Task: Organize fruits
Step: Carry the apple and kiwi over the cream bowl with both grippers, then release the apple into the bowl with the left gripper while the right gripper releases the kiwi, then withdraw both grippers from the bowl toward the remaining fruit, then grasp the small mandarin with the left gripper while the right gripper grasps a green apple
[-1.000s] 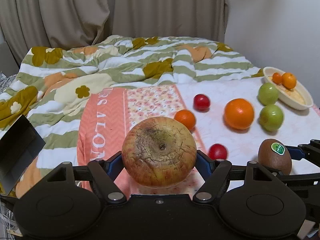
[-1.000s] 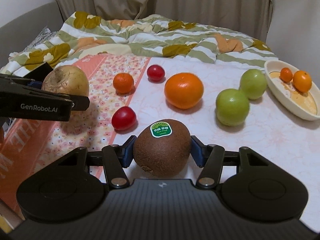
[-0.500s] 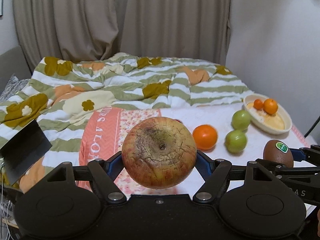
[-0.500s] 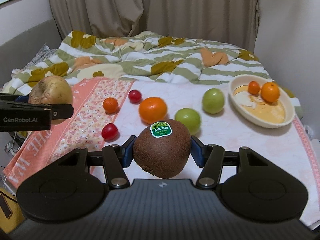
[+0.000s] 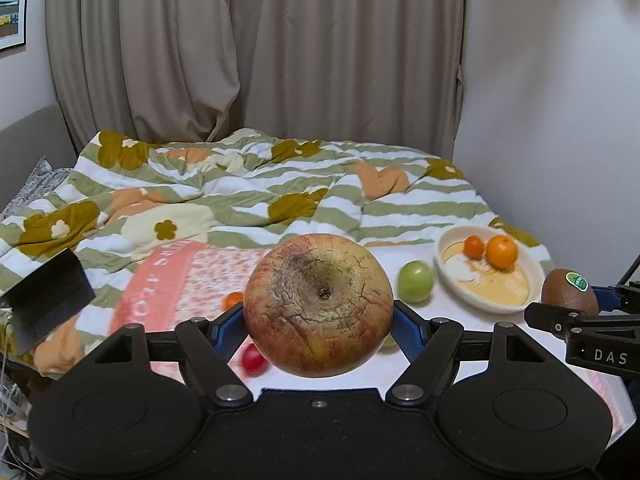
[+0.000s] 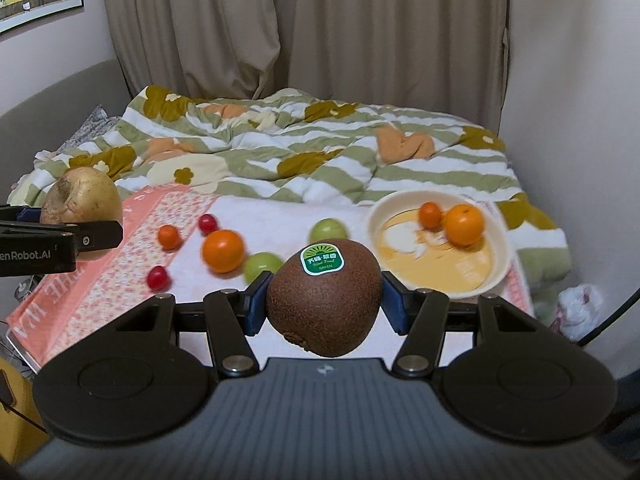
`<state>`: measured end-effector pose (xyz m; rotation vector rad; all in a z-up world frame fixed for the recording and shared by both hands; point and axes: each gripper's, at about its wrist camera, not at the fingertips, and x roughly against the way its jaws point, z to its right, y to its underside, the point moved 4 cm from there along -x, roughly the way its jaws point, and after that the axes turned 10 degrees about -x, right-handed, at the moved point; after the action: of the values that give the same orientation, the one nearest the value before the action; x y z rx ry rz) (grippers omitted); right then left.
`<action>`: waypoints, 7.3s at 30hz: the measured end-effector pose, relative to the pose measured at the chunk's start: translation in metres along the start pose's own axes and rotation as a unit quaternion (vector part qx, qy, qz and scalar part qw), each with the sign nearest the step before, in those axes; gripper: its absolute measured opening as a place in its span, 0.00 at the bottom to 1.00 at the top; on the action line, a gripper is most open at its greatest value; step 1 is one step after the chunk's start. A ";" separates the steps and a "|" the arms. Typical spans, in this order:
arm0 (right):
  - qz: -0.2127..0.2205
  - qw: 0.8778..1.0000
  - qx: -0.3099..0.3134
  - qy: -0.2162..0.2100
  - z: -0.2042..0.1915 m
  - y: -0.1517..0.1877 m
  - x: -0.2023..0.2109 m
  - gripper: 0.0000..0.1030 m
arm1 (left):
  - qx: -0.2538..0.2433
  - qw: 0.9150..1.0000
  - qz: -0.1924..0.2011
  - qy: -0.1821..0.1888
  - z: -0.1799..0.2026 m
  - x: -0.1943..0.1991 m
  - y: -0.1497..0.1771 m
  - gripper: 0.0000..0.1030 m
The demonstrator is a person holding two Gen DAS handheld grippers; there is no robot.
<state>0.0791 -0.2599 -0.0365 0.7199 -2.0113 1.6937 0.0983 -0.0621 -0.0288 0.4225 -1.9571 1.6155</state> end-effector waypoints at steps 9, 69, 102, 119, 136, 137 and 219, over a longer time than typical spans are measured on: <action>0.003 1.000 0.016 0.004 0.075 -0.025 -0.006 0.70 | 0.005 1.000 0.010 0.006 0.067 -0.024 -0.026 0.76; -0.083 0.996 -0.025 0.033 0.173 -0.053 -0.159 0.70 | -0.138 0.987 -0.065 0.060 0.154 -0.184 -0.058 1.00; -0.053 0.998 0.012 0.012 0.154 -0.044 -0.132 1.00 | -0.063 0.995 -0.061 0.044 0.127 -0.127 -0.032 1.00; -0.014 1.000 0.020 -0.004 0.117 -0.045 -0.032 1.00 | -0.019 1.000 -0.003 -0.007 0.093 -0.031 -0.024 1.00; -0.004 1.000 0.019 -0.024 0.023 -0.035 0.002 1.00 | -0.012 0.997 0.015 -0.069 -0.016 0.021 -0.005 1.00; -0.005 1.000 0.016 -0.020 0.015 -0.034 0.001 1.00 | -0.016 0.998 0.016 -0.066 -0.024 0.020 -0.004 1.00; -0.096 0.990 -0.028 0.096 -0.098 0.029 -0.174 0.64 | -0.060 0.986 -0.108 0.112 -0.121 -0.159 0.036 0.38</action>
<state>0.1957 -0.1382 -0.1478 0.6804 -1.7895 1.5277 0.2305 0.0463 -0.1382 0.3733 -1.7645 1.3401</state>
